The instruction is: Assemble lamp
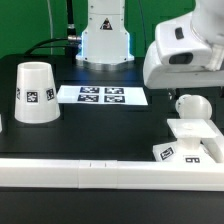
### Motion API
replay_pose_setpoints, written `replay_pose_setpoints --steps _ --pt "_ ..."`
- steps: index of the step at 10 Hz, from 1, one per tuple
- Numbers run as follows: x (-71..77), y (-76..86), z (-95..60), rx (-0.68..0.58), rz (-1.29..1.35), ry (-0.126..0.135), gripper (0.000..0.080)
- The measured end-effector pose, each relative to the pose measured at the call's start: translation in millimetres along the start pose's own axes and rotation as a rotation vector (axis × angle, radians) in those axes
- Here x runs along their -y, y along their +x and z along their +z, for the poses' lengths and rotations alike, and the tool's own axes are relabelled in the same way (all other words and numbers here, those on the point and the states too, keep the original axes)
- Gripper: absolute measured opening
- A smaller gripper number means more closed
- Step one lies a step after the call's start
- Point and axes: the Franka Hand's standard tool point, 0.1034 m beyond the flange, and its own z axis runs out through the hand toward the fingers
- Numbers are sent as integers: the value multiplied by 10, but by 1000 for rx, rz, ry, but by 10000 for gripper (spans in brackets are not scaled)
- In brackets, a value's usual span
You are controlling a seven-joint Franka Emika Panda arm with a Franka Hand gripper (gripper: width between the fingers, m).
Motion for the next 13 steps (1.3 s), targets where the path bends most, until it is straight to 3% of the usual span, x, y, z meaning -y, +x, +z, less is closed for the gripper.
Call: replay_pose_setpoints --steps 5,6,13 --pt "-24 -20 272 253 -4 -16 698" --pt "-17 33 309 231 -4 -15 698" --pt "-63 10 600 243 7 -18 698"
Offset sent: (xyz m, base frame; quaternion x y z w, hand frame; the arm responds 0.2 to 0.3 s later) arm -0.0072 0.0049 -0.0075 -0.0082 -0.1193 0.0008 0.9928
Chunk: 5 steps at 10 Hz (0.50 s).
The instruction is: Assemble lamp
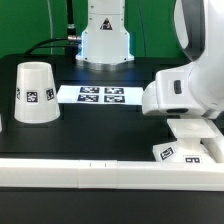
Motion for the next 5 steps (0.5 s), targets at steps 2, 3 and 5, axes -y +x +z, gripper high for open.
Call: replay_pose_setpoints --steps 2,3,5 --pt "-5 1 2 1 0 1 575" --pt "-5 1 2 0 -1 0 573" --pt "-4 5 -11 -2 -6 0 573"
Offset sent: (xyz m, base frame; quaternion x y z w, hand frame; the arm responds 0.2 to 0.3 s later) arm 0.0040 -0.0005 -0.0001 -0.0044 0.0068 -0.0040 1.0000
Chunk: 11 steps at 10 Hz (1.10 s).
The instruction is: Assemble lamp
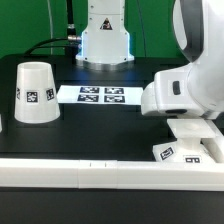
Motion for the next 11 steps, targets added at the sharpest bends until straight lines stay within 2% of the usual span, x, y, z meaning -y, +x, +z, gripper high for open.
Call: replay_pose_setpoints --steps 2,3,4,6,7,8,10,11 --pt "-23 -28 -79 -8 -38 -12 573" --pt "-55 -98 -190 -12 -83 -22 573" --pt "-127 -203 -413 -29 -149 -41 573" --pt "-263 -374 -800 -32 -230 -34 574" --pt "-302 -403 -998 -48 -255 -33 574" --pt "-283 -336 -1095 -102 -288 -38 574" --pt "-279 -328 -1074 -103 -287 -37 574" --pt "-273 -185 -1169 -218 -292 -34 574"
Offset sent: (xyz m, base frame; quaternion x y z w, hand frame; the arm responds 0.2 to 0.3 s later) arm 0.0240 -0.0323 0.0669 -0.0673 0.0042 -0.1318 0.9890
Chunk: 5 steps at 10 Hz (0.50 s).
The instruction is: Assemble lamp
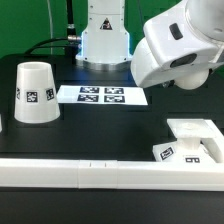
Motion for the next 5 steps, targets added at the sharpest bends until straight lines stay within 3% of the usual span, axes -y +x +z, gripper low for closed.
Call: replay_pose_setpoints --steps 1,2,5 --pt "-71 -1 8 -91 -18 -14 574" --pt "-116 -115 -31 -97 -32 -12 574" --pt "-250 -91 -428 -273 -47 -51 574"
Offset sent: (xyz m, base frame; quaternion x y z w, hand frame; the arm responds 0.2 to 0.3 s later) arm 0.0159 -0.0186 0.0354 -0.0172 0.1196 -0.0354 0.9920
